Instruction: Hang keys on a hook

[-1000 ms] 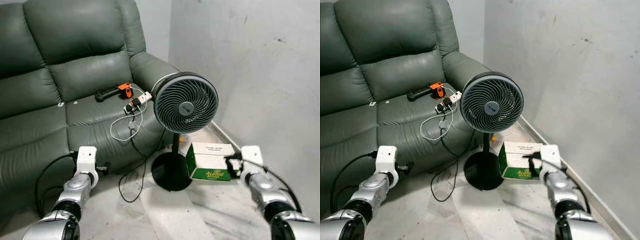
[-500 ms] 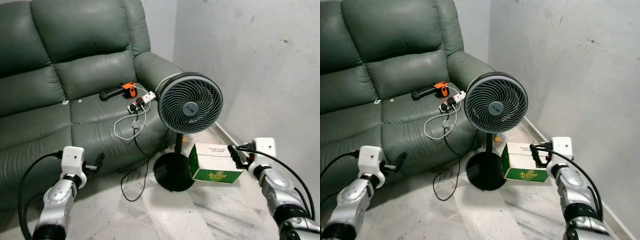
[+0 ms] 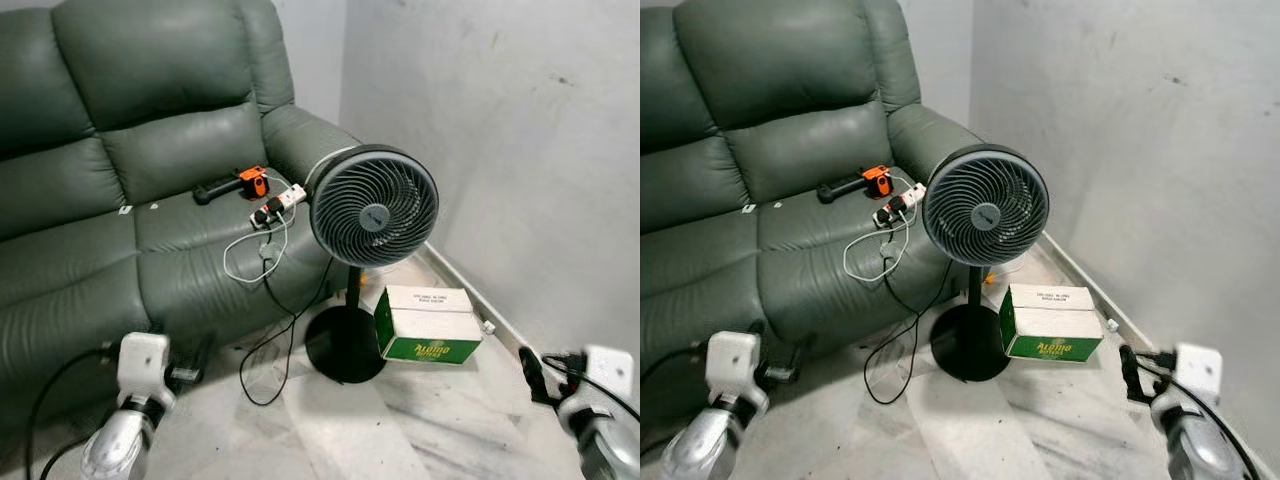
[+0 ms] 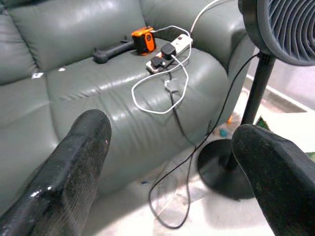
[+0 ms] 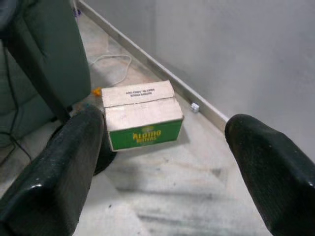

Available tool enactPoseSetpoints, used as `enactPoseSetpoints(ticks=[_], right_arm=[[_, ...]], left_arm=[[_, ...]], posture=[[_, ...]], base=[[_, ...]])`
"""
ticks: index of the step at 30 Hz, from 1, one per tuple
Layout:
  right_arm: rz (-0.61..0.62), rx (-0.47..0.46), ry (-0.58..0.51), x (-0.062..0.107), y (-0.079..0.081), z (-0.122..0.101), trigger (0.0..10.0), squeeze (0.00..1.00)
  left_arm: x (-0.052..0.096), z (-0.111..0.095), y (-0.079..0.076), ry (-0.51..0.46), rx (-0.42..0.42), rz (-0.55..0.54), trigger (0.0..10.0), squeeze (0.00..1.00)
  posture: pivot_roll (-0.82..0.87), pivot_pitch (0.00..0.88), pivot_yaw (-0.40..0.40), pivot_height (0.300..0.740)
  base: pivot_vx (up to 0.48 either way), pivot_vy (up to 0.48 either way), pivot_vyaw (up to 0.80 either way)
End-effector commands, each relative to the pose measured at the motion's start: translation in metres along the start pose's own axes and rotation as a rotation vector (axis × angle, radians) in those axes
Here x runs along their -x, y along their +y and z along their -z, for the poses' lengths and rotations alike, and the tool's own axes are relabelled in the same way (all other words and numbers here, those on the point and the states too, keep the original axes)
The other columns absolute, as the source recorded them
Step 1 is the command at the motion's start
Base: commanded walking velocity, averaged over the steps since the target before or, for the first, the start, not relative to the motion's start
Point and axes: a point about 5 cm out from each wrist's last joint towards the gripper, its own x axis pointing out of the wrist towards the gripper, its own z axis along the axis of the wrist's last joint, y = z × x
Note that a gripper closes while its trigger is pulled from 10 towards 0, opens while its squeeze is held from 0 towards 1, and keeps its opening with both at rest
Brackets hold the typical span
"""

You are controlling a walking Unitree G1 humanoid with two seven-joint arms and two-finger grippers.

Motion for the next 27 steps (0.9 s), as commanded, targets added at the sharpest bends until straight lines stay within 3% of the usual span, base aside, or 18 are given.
enactPoseSetpoints(ticks=[1, 5, 10, 12, 17, 23, 24, 27], right_arm=[[-0.059, 0.002, -0.018, 0.007, 0.006, -0.011, 10.0, 0.00], [-0.098, 0.081, -0.069, 0.020, 0.016, -0.021, 10.0, 0.00], [-0.253, 0.110, -0.055, 0.029, 0.048, -0.033, 10.0, 0.00], [-0.265, 0.112, -0.116, 0.027, 0.062, -0.047, 10.0, 0.00], [-0.242, 0.051, -0.136, 0.026, 0.082, -0.058, 10.0, 0.00], [-0.255, 0.042, -0.122, 0.030, 0.096, -0.058, 10.0, 0.00], [-0.246, 0.045, -0.121, 0.029, 0.096, -0.059, 10.0, 0.00], [-0.211, 0.066, -0.135, 0.025, 0.095, -0.064, 10.0, 0.00]], left_arm=[[0.004, -0.018, 0.002, -0.051, -0.060, 0.017, 10.0, 0.00], [0.012, -0.035, -0.003, -0.101, -0.087, 0.032, 10.0, 0.00], [0.013, -0.059, -0.022, -0.171, -0.118, 0.058, 10.0, 0.00], [0.011, -0.070, -0.033, -0.201, -0.111, 0.075, 10.0, 0.00], [0.015, -0.074, -0.037, -0.164, -0.094, 0.092, 10.0, 0.00], [0.019, -0.069, -0.037, -0.076, -0.105, 0.014, 10.0, 0.00], [0.018, -0.067, -0.041, -0.026, -0.086, 0.067, 10.0, 0.00], [0.016, -0.072, -0.047, -0.053, -0.075, 0.097, 10.0, 0.00]], posture=[[-0.01, 0.000, 0.053, 0.740], [0.00, 0.000, 0.056, 0.740], [0.01, 0.004, 0.051, 0.740], [0.01, 0.010, 0.048, 0.740], [0.02, 0.020, 0.046, 0.740], [0.02, 0.043, 0.040, 0.740], [0.01, 0.046, 0.037, 0.740], [0.01, 0.064, 0.034, 0.740]], base=[[0.000, 0.000, 0.00], [0.000, 0.000, 0.00], [0.000, 0.000, 0.00], [0.000, 0.000, 0.00], [0.000, 0.000, 0.00], [0.000, 0.000, -0.68], [0.000, 0.000, -0.74], [0.000, 0.000, -0.74]])
